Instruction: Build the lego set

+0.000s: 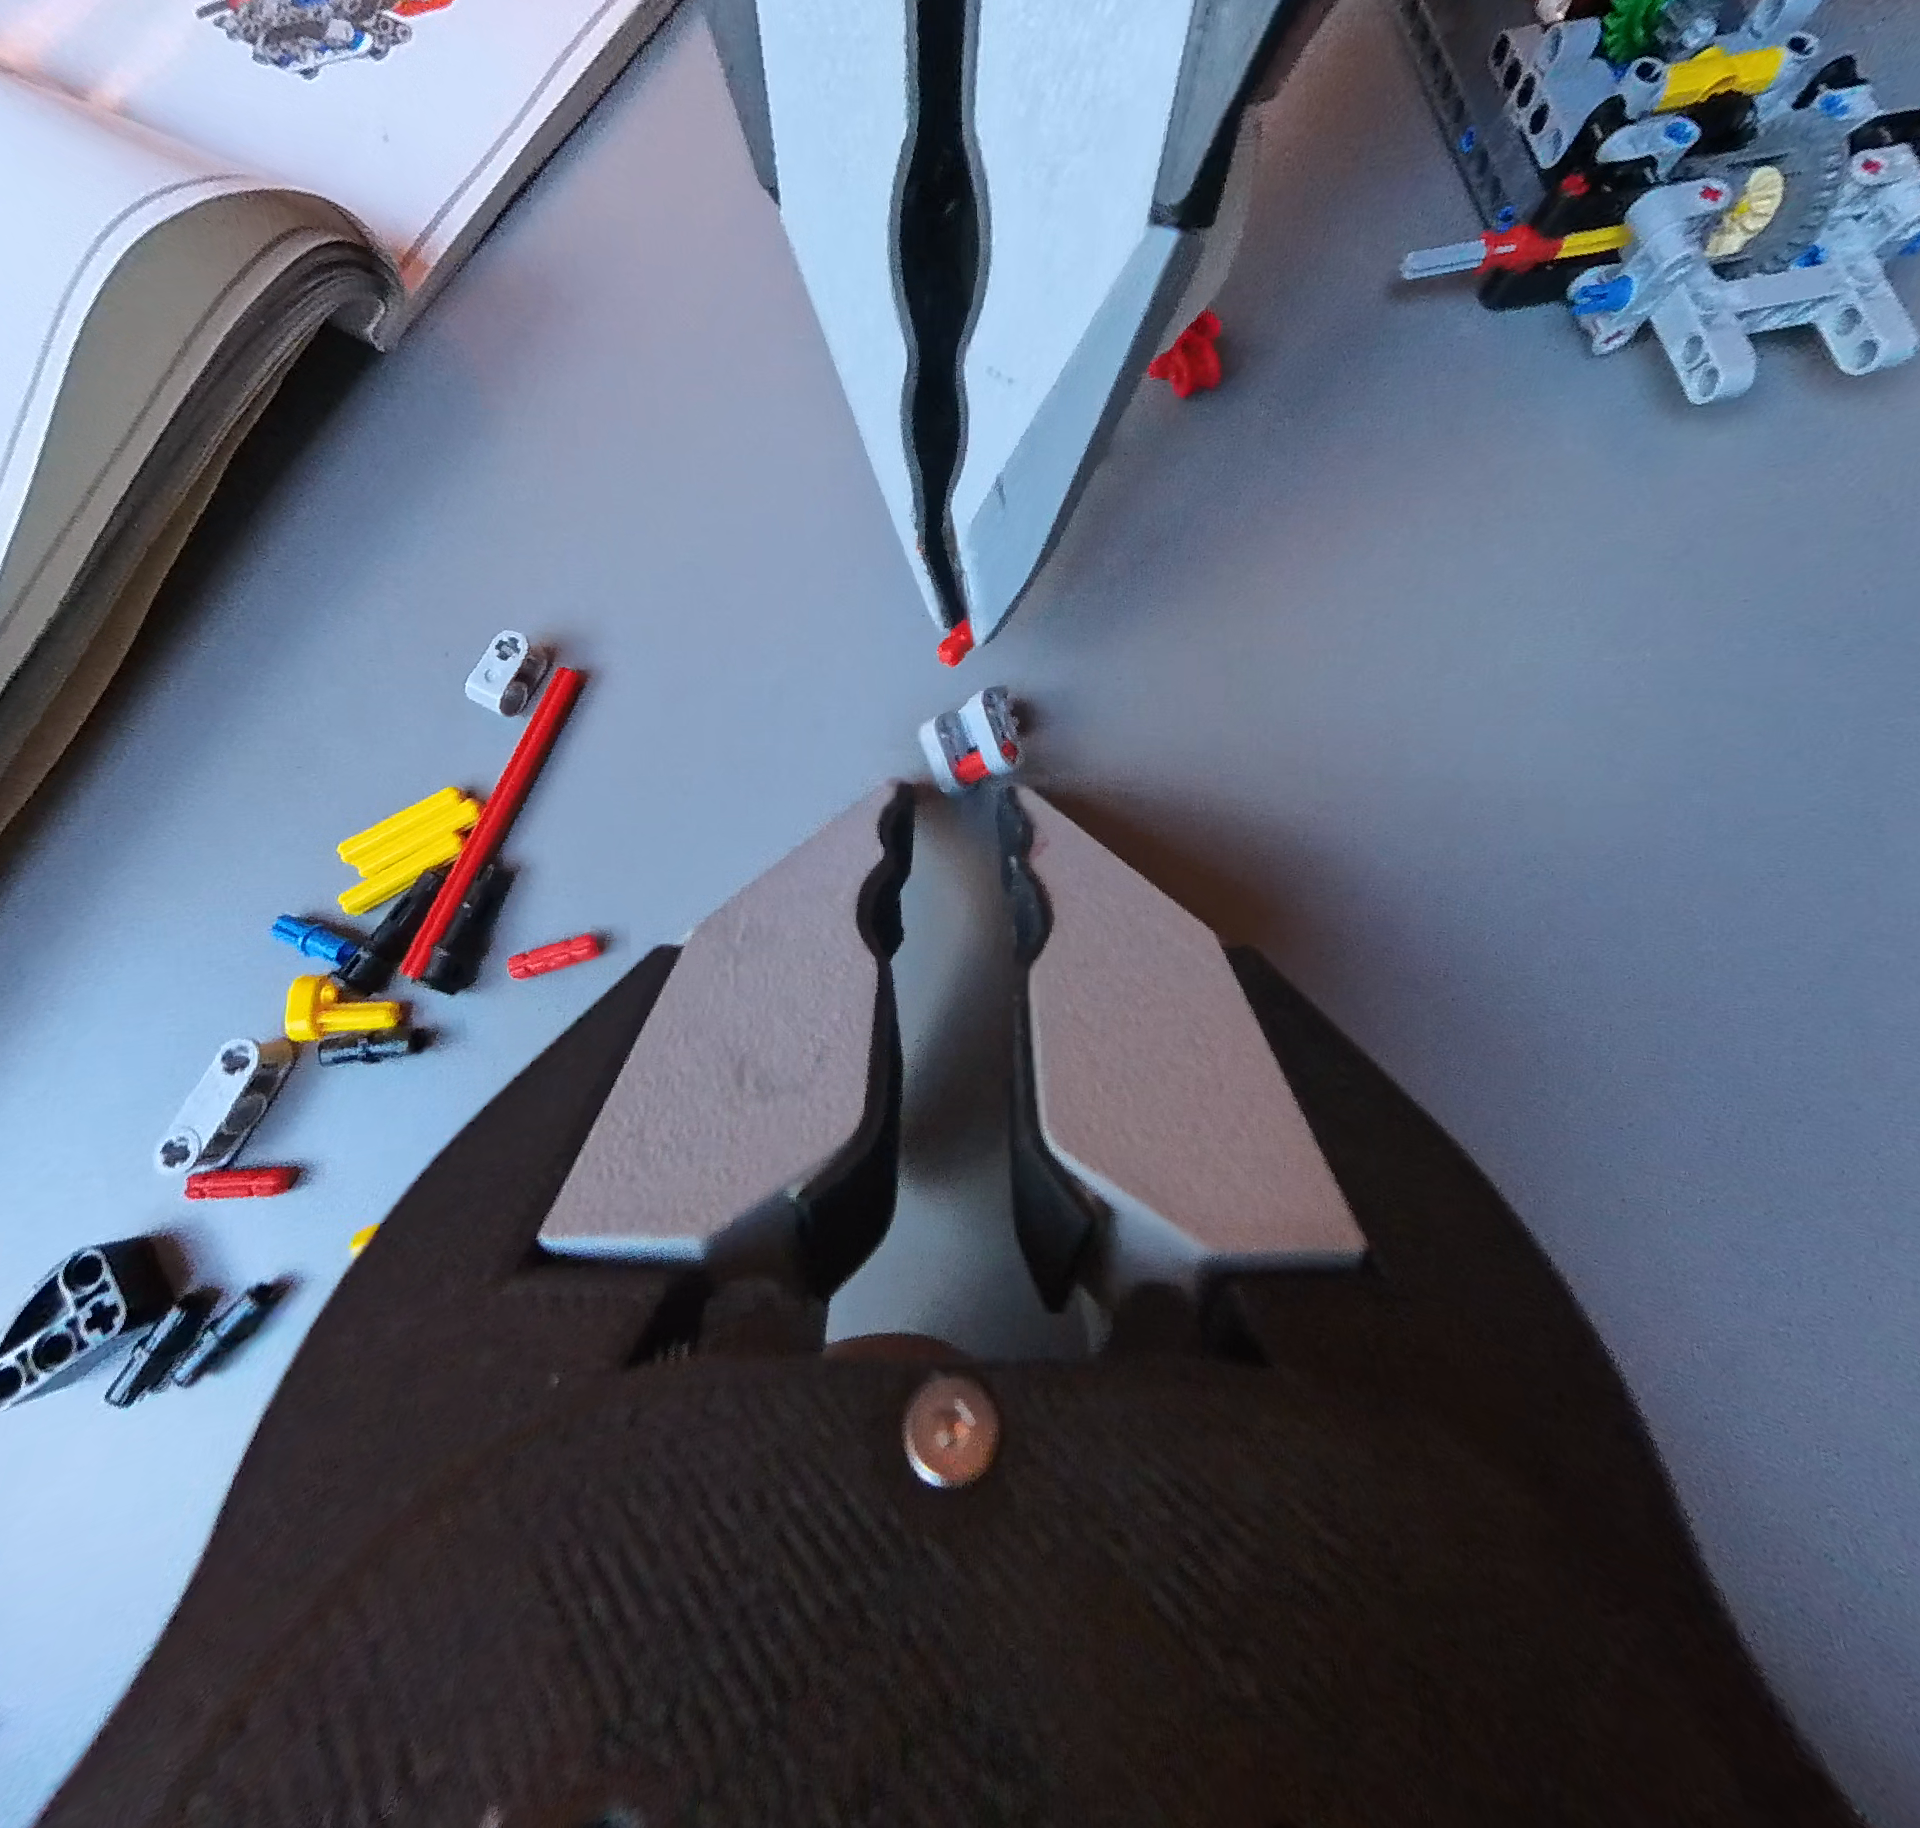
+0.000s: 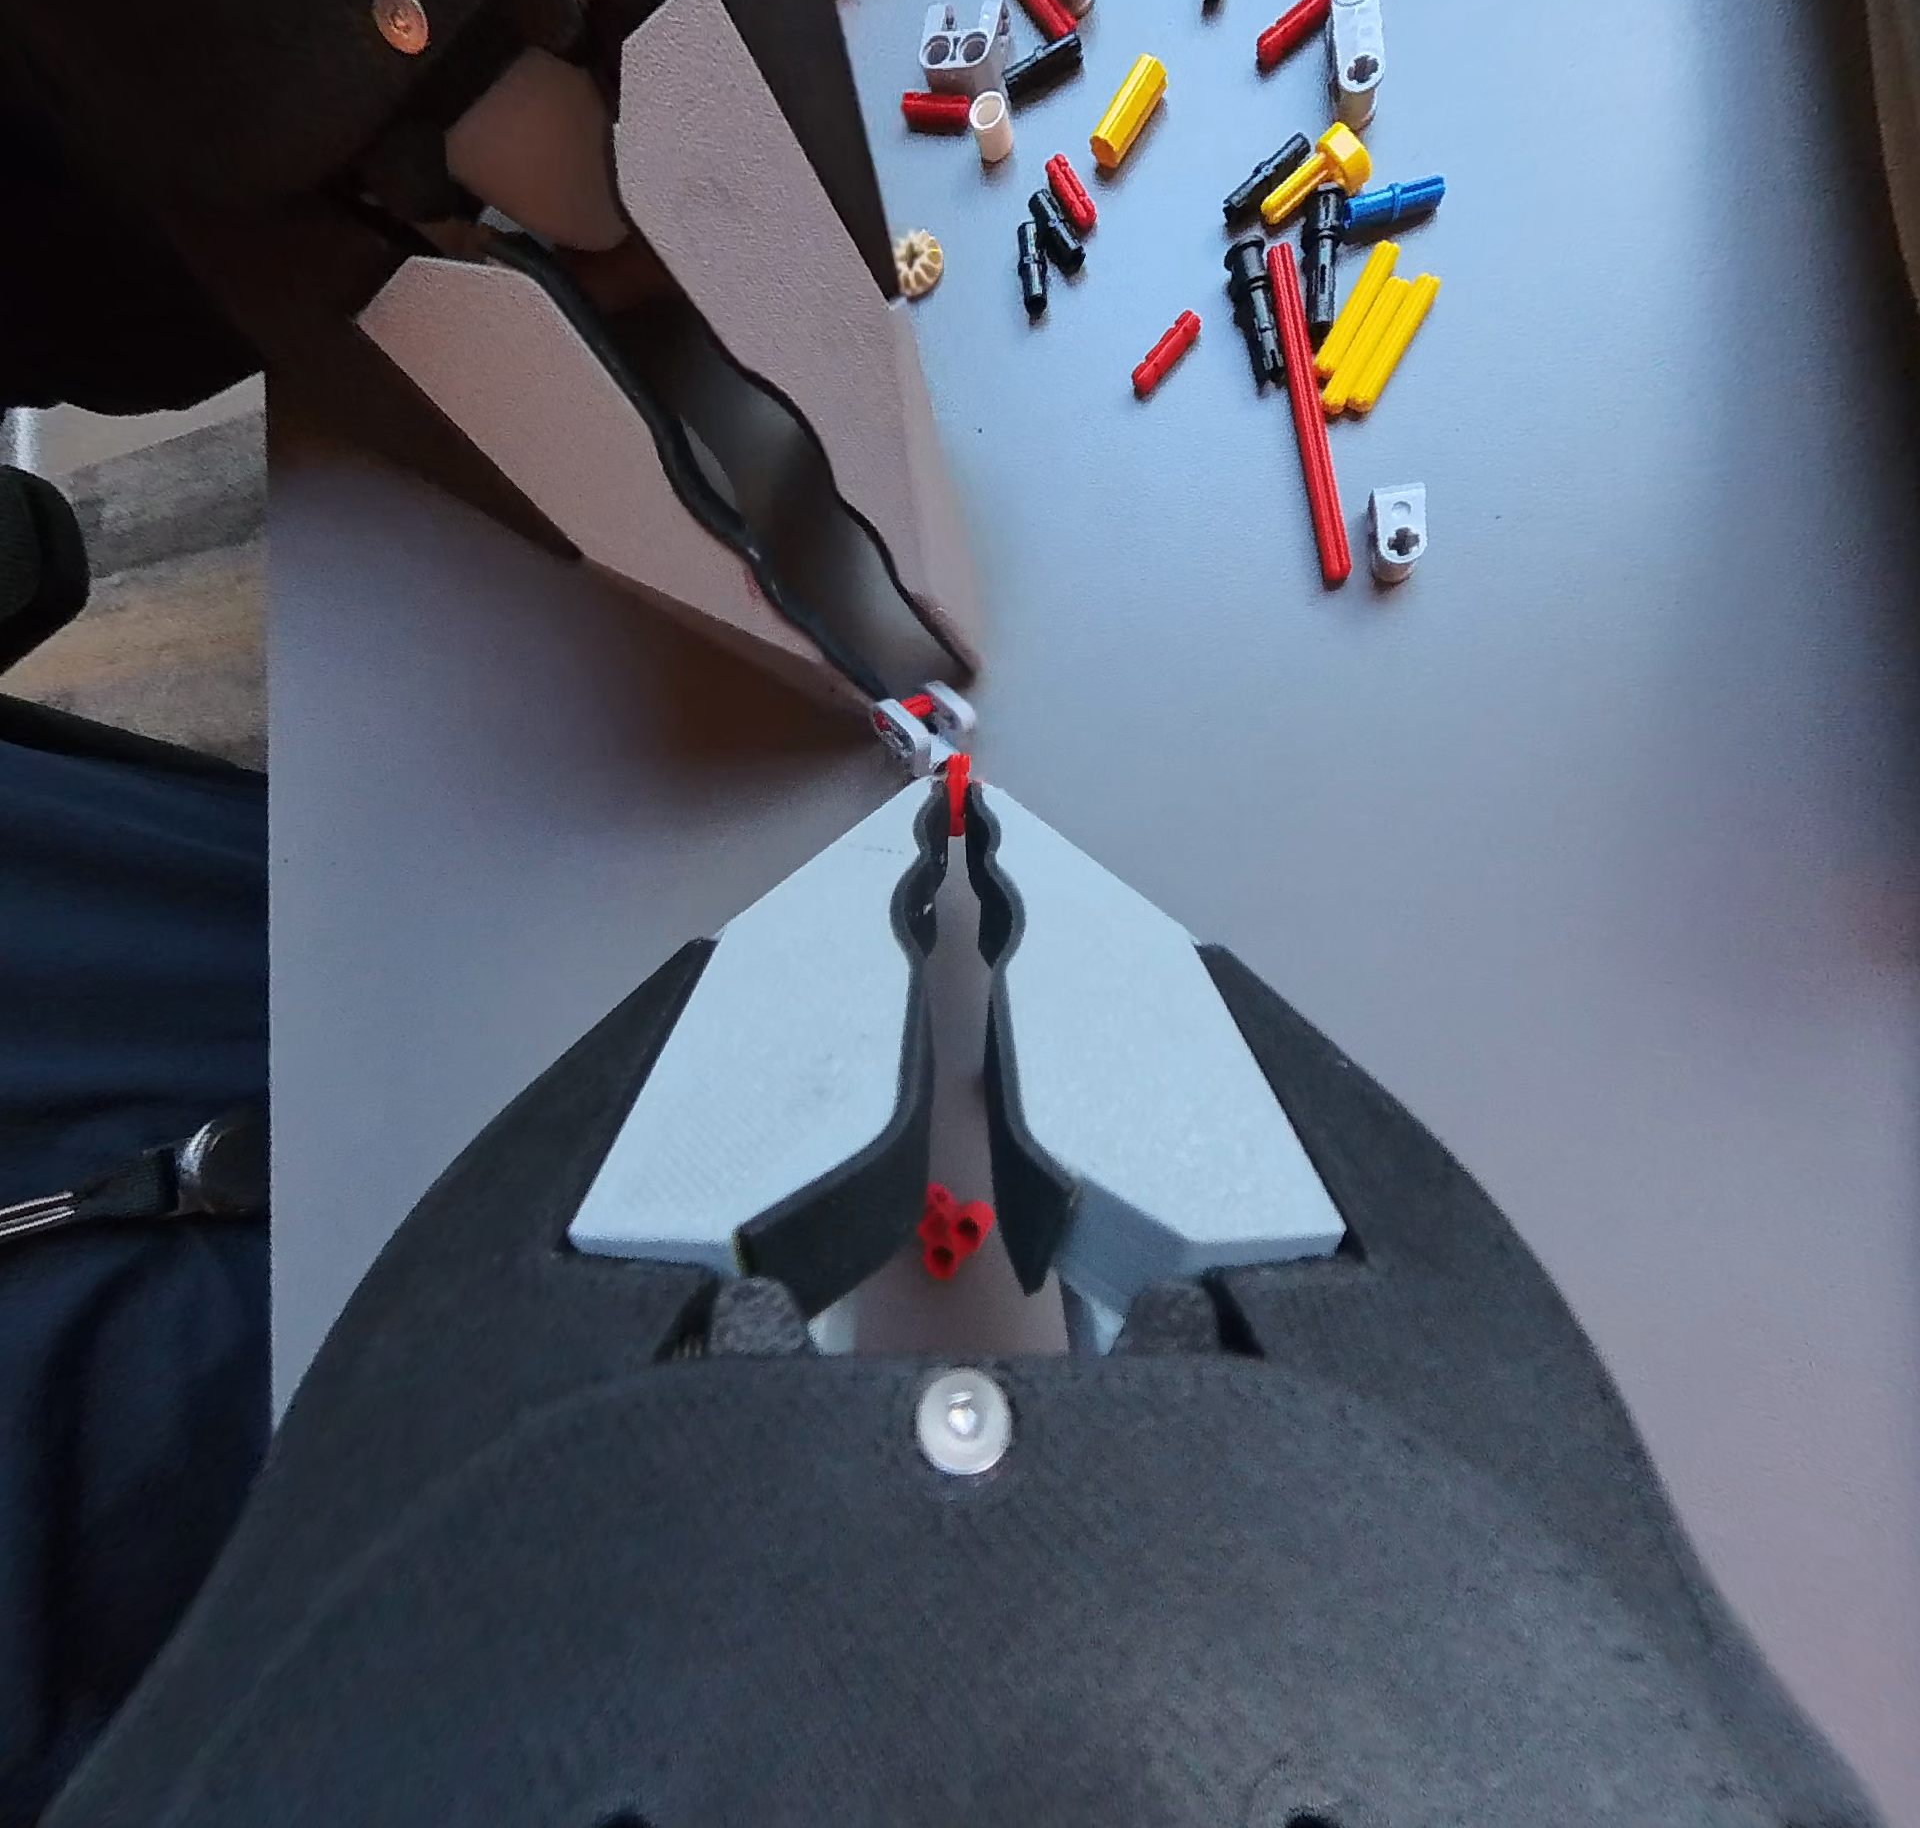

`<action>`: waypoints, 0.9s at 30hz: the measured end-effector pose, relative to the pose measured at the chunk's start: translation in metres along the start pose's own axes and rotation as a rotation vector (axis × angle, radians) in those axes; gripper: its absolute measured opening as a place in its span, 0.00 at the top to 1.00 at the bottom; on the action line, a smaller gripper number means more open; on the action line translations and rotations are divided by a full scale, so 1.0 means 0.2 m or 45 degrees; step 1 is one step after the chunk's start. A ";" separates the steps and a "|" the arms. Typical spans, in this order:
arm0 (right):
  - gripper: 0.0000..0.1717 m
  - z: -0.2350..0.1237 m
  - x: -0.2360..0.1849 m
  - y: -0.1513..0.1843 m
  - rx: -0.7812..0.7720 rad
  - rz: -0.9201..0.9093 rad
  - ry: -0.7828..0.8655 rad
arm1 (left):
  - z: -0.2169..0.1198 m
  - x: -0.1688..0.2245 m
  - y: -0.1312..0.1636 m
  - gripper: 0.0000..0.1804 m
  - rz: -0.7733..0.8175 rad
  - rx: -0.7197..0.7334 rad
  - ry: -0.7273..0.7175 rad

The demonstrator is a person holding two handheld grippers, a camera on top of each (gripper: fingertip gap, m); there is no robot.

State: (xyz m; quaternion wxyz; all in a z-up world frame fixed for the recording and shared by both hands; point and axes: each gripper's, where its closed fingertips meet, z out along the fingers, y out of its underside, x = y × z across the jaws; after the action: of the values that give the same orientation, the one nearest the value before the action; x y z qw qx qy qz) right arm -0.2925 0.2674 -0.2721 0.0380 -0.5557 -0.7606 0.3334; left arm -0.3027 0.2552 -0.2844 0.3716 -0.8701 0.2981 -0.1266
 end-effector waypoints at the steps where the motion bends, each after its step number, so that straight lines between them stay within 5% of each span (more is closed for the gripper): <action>1: 1.00 0.00 0.00 0.00 0.001 0.006 -0.014 | 0.00 0.00 0.00 0.94 0.012 0.000 0.001; 6: 1.00 0.03 0.00 0.01 -0.016 -0.001 -0.017 | 0.00 0.00 -0.01 0.85 0.044 0.003 -0.027; 14: 1.00 0.05 -0.03 0.04 -0.057 0.004 -0.060 | 0.02 0.03 -0.02 0.96 0.219 0.004 -0.090; 22: 1.00 0.00 -0.05 0.01 -0.006 0.052 -0.104 | 0.04 0.09 -0.04 0.97 -0.065 -0.006 0.181; 27: 1.00 0.00 -0.04 0.05 -0.027 0.061 -0.095 | 0.03 0.06 -0.03 0.96 -0.084 -0.005 0.169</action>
State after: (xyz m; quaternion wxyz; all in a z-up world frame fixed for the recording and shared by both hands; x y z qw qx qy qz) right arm -0.2820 0.2613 -0.2752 -0.0041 -0.5613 -0.7515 0.3466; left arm -0.2879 0.2539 -0.2842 0.3450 -0.8698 0.2935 -0.1955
